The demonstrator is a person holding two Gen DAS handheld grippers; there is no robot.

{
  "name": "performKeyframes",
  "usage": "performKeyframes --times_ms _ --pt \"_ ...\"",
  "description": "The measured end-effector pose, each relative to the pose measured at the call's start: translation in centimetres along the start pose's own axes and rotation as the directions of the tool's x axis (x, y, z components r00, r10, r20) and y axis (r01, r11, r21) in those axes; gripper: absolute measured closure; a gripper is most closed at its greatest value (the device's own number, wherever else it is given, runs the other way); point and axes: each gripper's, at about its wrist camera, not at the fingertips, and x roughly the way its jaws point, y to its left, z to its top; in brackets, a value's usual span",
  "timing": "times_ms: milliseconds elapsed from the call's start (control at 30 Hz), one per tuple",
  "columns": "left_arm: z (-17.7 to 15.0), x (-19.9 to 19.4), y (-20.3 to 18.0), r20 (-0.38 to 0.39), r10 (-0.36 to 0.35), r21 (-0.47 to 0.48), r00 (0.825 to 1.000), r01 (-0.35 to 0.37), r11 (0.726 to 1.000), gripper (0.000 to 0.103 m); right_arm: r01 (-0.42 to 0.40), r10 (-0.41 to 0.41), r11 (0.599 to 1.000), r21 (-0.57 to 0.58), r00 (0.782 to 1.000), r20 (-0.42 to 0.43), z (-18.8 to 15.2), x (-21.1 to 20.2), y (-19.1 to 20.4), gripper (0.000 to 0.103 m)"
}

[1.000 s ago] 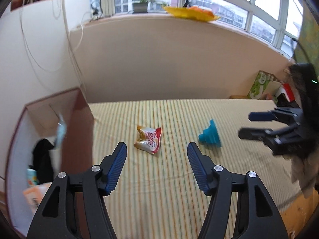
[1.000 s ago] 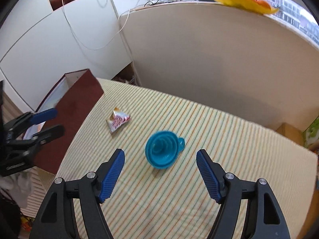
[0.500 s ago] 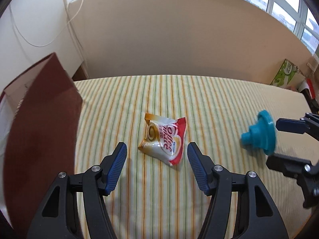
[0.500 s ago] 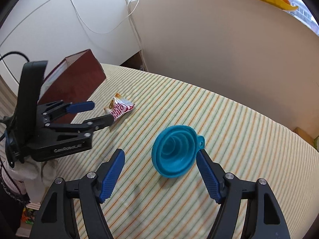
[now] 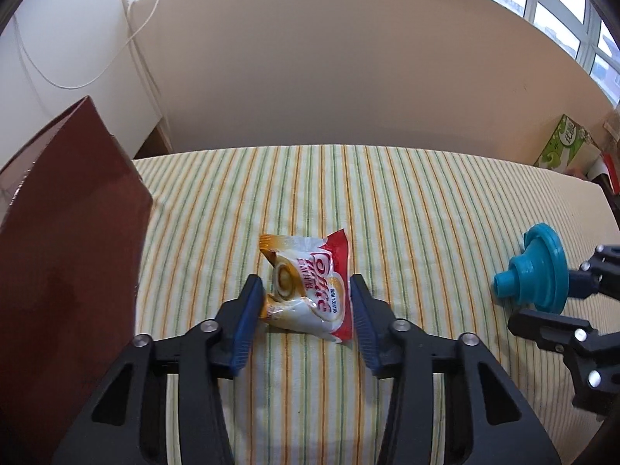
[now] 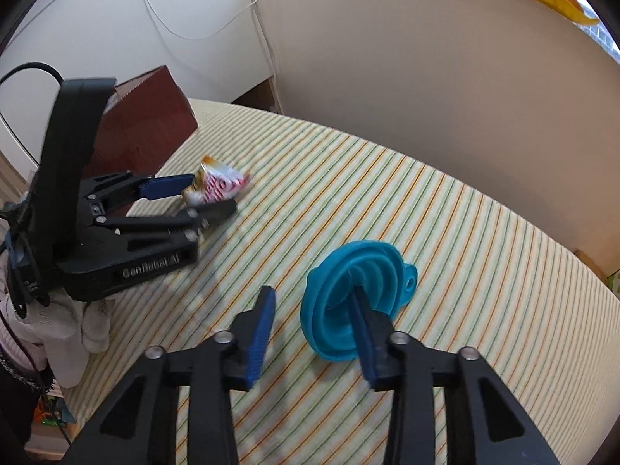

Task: Organize soft objects
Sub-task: 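Close the left tool on the candy wrapper while the right tool grips the blue funnel, then carry the wrapper into the shoebox with the left tool while the right tool drops the funnel in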

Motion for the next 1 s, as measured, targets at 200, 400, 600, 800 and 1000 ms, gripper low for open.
performKeyframes --times_ms 200,400,600,800,1000 --pt "-0.1 -0.2 1.3 -0.006 -0.024 -0.038 1.0 0.024 0.999 0.071 0.002 -0.003 1.0 0.026 1.0 0.007 -0.5 -0.9 -0.5 0.092" --pt "-0.8 -2.2 0.9 0.029 -0.043 -0.034 0.999 0.044 0.998 0.071 0.01 -0.012 0.999 0.031 0.999 0.04 -0.8 -3.1 -0.3 0.094" --pt "-1.3 -5.9 0.5 0.084 -0.091 -0.038 0.992 0.095 0.995 0.071 -0.001 -0.003 0.999 0.048 0.997 0.082 -1.5 -5.8 0.1 0.094" --pt "-1.9 -11.3 1.0 0.18 -0.13 -0.029 0.975 0.137 0.99 0.071 -0.013 0.012 1.0 0.005 0.987 0.159 -0.9 -9.7 2.6 0.094" --pt "-2.6 -16.4 3.7 0.243 -0.102 -0.039 0.965 0.114 0.993 0.071 -0.057 0.07 0.996 -0.064 0.97 0.232 0.9 -13.2 6.4 0.094"
